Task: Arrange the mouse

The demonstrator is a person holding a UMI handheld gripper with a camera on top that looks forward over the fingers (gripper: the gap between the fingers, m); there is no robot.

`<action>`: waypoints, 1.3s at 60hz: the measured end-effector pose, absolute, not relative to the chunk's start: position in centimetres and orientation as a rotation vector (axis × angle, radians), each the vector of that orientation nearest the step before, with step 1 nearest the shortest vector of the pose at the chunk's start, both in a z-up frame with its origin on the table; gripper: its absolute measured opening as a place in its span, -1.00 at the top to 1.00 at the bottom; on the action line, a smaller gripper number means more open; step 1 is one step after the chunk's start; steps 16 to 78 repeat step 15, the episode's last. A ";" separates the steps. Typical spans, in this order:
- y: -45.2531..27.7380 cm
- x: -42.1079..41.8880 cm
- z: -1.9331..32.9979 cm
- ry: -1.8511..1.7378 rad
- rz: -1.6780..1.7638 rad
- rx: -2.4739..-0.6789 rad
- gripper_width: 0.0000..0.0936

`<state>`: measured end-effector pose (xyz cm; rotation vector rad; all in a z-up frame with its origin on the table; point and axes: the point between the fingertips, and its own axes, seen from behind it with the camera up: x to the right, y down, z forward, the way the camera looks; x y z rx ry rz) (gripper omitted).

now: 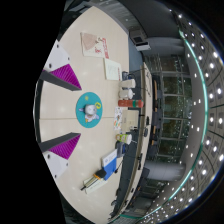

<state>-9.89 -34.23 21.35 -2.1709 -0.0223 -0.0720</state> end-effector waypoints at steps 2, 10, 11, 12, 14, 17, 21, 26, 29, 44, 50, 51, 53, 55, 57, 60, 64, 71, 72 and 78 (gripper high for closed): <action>-35.4 -10.0 21.5 -0.019 -0.059 -2.174 -0.84; -38.6 -9.8 22.0 -0.017 -0.055 -2.168 -0.83; -38.8 -9.8 22.0 -0.016 -0.051 -2.169 -0.84; -39.0 -9.8 22.0 -0.015 -0.049 -2.168 -0.83; -39.3 -9.8 22.1 -0.017 -0.047 -2.165 -0.83; -39.5 -9.8 22.2 -0.018 -0.045 -2.163 -0.84; -39.5 -9.8 22.2 -0.018 -0.045 -2.163 -0.84; -39.5 -9.8 22.2 -0.018 -0.045 -2.163 -0.84; -39.5 -9.8 22.2 -0.018 -0.045 -2.163 -0.84; -39.5 -9.8 22.2 -0.018 -0.045 -2.163 -0.84; -39.5 -9.8 22.2 -0.018 -0.045 -2.163 -0.84; -39.5 -9.8 22.2 -0.018 -0.045 -2.163 -0.84; -39.5 -9.8 22.2 -0.018 -0.045 -2.163 -0.84; -39.5 -9.8 22.2 -0.018 -0.045 -2.163 -0.84; -39.5 -9.8 22.2 -0.018 -0.045 -2.163 -0.84; -39.5 -9.8 22.2 -0.018 -0.045 -2.163 -0.84; -39.5 -9.8 22.2 -0.018 -0.045 -2.163 -0.84; -39.5 -9.8 22.2 -0.018 -0.045 -2.163 -0.84; -39.5 -9.8 22.2 -0.018 -0.045 -2.163 -0.84; -39.5 -9.8 22.2 -0.018 -0.045 -2.163 -0.84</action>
